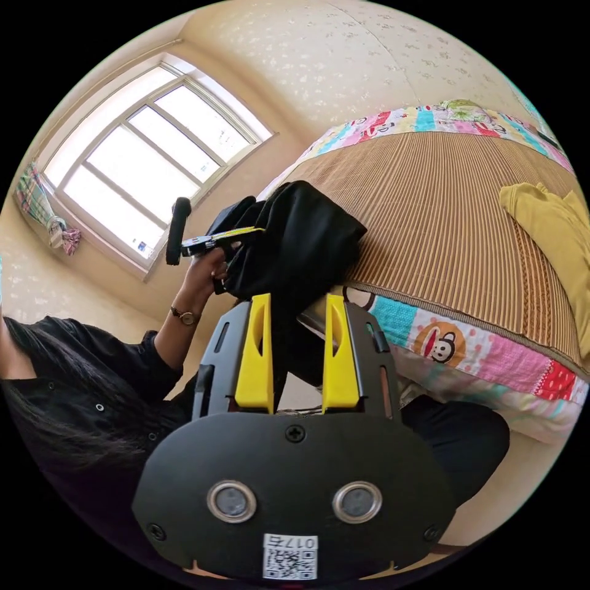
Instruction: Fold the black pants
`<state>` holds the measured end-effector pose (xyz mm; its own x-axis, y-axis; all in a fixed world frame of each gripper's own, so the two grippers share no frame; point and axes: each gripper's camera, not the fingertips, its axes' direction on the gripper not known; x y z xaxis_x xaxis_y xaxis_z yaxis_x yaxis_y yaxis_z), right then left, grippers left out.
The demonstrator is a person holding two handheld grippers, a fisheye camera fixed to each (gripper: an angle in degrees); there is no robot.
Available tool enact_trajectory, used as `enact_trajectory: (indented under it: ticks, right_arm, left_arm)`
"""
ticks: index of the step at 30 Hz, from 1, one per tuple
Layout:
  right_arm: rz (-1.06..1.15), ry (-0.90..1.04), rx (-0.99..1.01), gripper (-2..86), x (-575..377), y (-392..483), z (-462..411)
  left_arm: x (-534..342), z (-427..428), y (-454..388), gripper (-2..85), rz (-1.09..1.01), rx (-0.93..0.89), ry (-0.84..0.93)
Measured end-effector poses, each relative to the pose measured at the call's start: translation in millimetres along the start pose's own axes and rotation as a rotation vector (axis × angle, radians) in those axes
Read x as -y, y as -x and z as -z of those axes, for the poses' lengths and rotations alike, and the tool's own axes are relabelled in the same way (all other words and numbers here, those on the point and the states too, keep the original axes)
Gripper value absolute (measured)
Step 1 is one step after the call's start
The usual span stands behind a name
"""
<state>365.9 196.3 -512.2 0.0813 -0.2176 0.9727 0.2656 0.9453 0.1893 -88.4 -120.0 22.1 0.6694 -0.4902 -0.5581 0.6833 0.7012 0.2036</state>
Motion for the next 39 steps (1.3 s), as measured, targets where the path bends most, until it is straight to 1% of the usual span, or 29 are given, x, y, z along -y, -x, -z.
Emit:
enact_trajectory:
  ticks: [1,3,4,6,7,9,10,11,13,14,15,17,21,32,34,36,37,39]
  right_arm:
    - [0.002,0.000,0.008,12.8,4.6,-2.2,-2.7]
    - [0.031,-0.016,0.005,13.0,23.2,-8.9,-17.7]
    - [0.030,-0.015,-0.017,13.0,27.2,-11.5,-23.0]
    - [0.011,-0.017,-0.150,13.4,38.6,-25.4,-44.7]
    - [0.016,-0.029,-0.187,13.7,39.6,-29.4,-50.0]
    - [0.050,-0.056,-0.298,15.6,40.1,-48.4,-74.9]
    - [0.069,-0.058,-0.322,16.3,39.2,-53.6,-83.4]
    - [0.108,-0.031,-0.368,16.9,36.7,-66.0,-106.3]
    - [0.126,-0.040,-0.319,16.9,25.2,-93.6,-131.6]
    - [0.094,-0.116,-0.185,16.5,11.9,-119.8,-130.3]
    - [0.078,-0.175,-0.094,15.9,-0.9,-143.9,-127.7]
    - [0.090,-0.220,-0.029,15.0,-15.9,-165.7,-126.0]
    - [0.157,-0.248,-0.118,14.4,-36.2,-173.1,-132.2]
    - [0.153,-0.254,-0.097,14.1,-57.5,-235.8,-140.9]
    - [0.095,-0.172,-0.085,14.1,-45.2,-244.0,-138.6]
    - [-0.076,0.004,-0.086,14.5,-14.1,-249.7,-128.5]
    - [-0.102,0.015,-0.095,14.6,-8.0,-248.4,-124.1]
    - [-0.138,-0.030,-0.151,16.5,18.5,-234.7,-105.8]
  left_arm:
    - [-0.7,-4.4,-19.3,4.6,-0.031,0.085,0.008]
    - [-3.1,-13.0,-27.5,4.6,-0.008,0.114,0.016]
    - [-5.4,-16.2,-21.0,4.6,0.043,0.069,0.014]
    - [-8.9,-19.0,-8.0,4.6,0.099,-0.003,0.010]
    - [-11.0,-21.9,-1.2,4.6,0.123,-0.038,0.012]
    - [-14.0,-26.5,5.0,4.6,0.154,-0.070,0.011]
    - [-16.2,-29.5,7.3,4.7,0.170,-0.084,0.009]
    - [-17.2,-30.8,7.9,4.7,0.175,-0.086,0.007]
    - [-21.1,-36.6,8.4,4.7,0.201,-0.084,0.004]
    - [-22.1,-38.1,8.3,4.7,0.209,-0.079,0.002]
    - [-24.2,-40.3,8.2,4.7,0.220,-0.074,-0.007]
    - [-27.0,-43.0,8.3,4.8,0.235,-0.079,-0.013]
    - [-35.8,-47.3,7.4,4.8,0.238,-0.068,-0.034]
    - [-50.1,-58.3,18.4,4.9,0.241,-0.092,-0.054]
    - [-52.3,-60.1,21.0,4.9,0.239,-0.093,-0.056]
    - [-54.5,-61.4,23.2,4.9,0.238,-0.095,-0.059]
    - [-56.3,-62.4,25.5,4.9,0.242,-0.101,-0.064]
    - [-58.9,-64.3,30.3,4.9,0.249,-0.119,-0.067]
